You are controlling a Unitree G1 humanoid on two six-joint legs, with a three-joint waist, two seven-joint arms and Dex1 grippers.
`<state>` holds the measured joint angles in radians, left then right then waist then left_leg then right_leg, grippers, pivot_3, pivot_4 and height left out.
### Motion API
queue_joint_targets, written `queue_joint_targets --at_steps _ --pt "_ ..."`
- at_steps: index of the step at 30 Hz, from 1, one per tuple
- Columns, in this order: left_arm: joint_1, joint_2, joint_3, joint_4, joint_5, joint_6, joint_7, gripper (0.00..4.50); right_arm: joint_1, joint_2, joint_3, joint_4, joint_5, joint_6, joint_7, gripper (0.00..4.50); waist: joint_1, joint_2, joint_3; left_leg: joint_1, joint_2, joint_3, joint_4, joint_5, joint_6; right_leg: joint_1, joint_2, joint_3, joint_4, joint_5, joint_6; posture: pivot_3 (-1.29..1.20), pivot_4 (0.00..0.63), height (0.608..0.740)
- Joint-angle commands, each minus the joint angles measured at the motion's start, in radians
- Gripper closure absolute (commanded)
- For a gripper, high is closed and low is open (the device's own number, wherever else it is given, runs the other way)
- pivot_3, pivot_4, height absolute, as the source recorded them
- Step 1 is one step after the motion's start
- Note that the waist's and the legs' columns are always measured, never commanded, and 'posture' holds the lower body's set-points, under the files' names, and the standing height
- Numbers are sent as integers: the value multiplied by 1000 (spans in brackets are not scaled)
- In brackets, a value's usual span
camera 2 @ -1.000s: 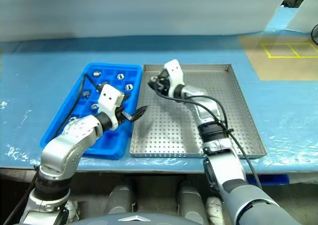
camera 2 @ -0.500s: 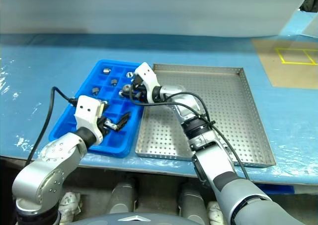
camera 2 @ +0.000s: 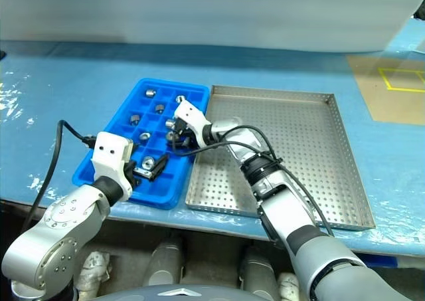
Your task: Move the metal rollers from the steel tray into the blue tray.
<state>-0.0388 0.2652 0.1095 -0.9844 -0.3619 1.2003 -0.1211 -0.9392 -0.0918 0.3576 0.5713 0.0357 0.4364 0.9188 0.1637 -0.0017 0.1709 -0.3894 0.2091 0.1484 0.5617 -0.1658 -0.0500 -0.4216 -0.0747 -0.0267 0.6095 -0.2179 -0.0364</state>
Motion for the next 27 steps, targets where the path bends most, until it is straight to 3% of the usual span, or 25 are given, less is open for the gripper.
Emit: queue_joint_targets --at_steps 1,2,11,20,27 --pt "-33 7 -9 -22 -4 -2 4 0 -7 -17 14 6 -25 -11 19 2882 5 0 0 0 0 0 0 0 0 0 0 0 0 0 0 390 150 740" --pt "-40 7 -9 -18 -4 -1 4 0 -6 -20 14 6 -31 -12 18 2882 9 0 0 0 0 0 0 0 0 0 0 0 0 0 0 390 150 740" --pt "-106 32 -5 67 -14 -20 -23 0 6 -39 -27 19 -46 -29 -42 31 18 0 0 1 0 0 1 0 -1 1 0 0 1 0 0 308 150 740" --pt "-266 27 -83 255 -21 -100 -84 0 94 -153 -201 -127 57 22 -80 31 15 0 0 1 -1 0 4 1 -1 2 0 1 4 0 1 168 150 740" --pt "-385 54 -156 398 -39 -188 -201 0 213 -299 -297 -311 108 133 -80 31 -34 0 0 1 -1 1 5 1 -1 1 0 2 6 0 1 27 150 740"
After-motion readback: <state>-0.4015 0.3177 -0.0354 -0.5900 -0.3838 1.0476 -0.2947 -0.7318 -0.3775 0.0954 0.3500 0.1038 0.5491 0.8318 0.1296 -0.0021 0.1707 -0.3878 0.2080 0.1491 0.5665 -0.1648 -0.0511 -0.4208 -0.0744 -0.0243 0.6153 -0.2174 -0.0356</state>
